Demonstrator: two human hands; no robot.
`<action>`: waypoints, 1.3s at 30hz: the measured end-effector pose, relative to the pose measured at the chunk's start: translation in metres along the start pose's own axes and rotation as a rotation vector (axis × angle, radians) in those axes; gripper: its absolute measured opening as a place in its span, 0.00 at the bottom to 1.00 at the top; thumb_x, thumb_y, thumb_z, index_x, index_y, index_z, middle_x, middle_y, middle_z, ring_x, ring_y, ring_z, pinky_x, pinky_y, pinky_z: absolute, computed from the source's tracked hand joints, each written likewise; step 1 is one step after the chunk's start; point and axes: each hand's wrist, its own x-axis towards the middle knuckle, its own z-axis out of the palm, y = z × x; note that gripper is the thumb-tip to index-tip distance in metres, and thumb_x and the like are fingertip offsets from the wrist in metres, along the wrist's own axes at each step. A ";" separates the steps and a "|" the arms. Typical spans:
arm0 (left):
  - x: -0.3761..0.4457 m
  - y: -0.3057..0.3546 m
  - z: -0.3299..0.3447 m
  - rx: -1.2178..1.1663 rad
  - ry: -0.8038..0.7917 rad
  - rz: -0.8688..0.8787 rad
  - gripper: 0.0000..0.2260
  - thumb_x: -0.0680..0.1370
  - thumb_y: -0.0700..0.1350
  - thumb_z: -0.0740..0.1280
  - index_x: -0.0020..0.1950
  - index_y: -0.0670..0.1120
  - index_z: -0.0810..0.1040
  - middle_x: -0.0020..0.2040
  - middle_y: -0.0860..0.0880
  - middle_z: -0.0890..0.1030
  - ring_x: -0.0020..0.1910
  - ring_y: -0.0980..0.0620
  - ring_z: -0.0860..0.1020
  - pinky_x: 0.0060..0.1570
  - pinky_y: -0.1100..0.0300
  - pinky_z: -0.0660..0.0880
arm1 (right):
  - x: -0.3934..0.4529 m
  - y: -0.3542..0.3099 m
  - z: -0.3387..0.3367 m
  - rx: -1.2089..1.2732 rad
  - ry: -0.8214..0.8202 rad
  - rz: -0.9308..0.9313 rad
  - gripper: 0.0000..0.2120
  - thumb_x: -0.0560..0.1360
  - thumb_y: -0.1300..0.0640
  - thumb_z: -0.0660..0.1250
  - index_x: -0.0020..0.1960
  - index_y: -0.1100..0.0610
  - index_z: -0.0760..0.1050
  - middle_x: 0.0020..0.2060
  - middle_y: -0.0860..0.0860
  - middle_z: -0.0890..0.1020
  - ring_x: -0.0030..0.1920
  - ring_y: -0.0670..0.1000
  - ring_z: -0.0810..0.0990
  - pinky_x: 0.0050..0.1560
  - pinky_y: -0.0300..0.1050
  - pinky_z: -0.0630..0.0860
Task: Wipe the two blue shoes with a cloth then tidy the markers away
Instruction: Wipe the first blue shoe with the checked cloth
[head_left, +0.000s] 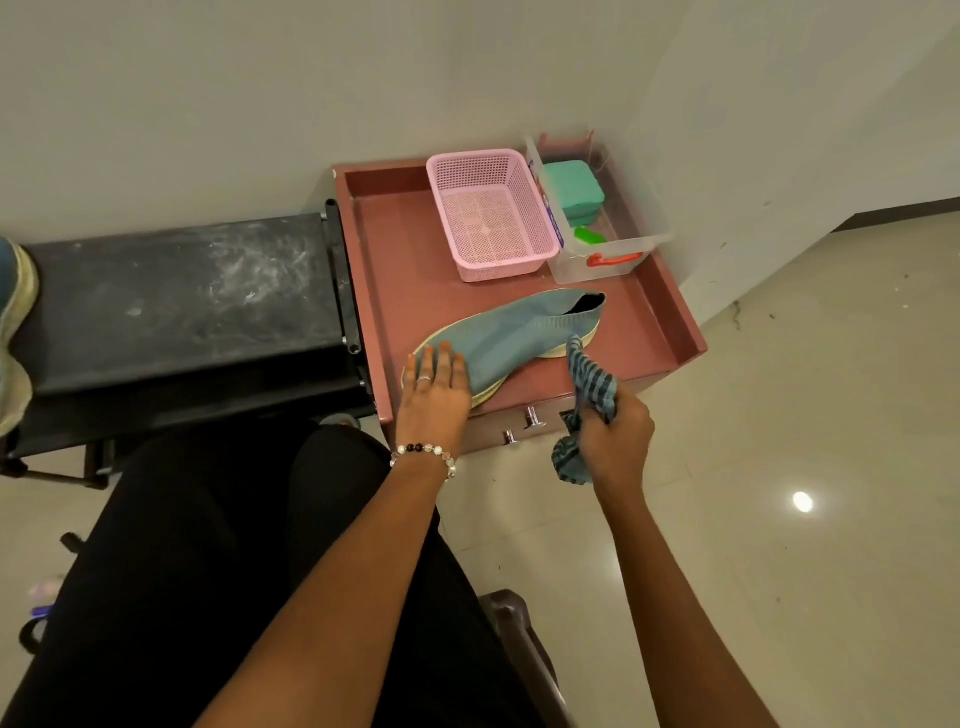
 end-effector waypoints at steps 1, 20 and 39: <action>0.000 0.000 0.000 -0.024 -0.037 -0.027 0.21 0.79 0.35 0.51 0.71 0.37 0.67 0.73 0.37 0.65 0.73 0.39 0.63 0.73 0.45 0.56 | 0.000 0.000 0.009 0.008 -0.011 -0.098 0.07 0.69 0.72 0.63 0.45 0.67 0.77 0.36 0.55 0.78 0.37 0.52 0.76 0.39 0.41 0.72; -0.003 -0.003 0.024 -0.041 -0.199 -0.270 0.25 0.83 0.39 0.44 0.76 0.40 0.34 0.77 0.44 0.34 0.76 0.46 0.36 0.72 0.46 0.36 | 0.036 0.001 0.096 -1.106 -0.391 -0.402 0.25 0.80 0.62 0.48 0.75 0.67 0.49 0.74 0.64 0.54 0.75 0.63 0.49 0.73 0.57 0.44; -0.001 -0.002 0.023 -0.074 -0.244 -0.307 0.26 0.83 0.40 0.46 0.76 0.41 0.33 0.77 0.45 0.33 0.76 0.48 0.35 0.74 0.48 0.39 | -0.007 -0.002 0.126 -0.832 -0.396 -0.354 0.27 0.76 0.64 0.51 0.74 0.66 0.55 0.73 0.64 0.58 0.74 0.63 0.54 0.73 0.54 0.50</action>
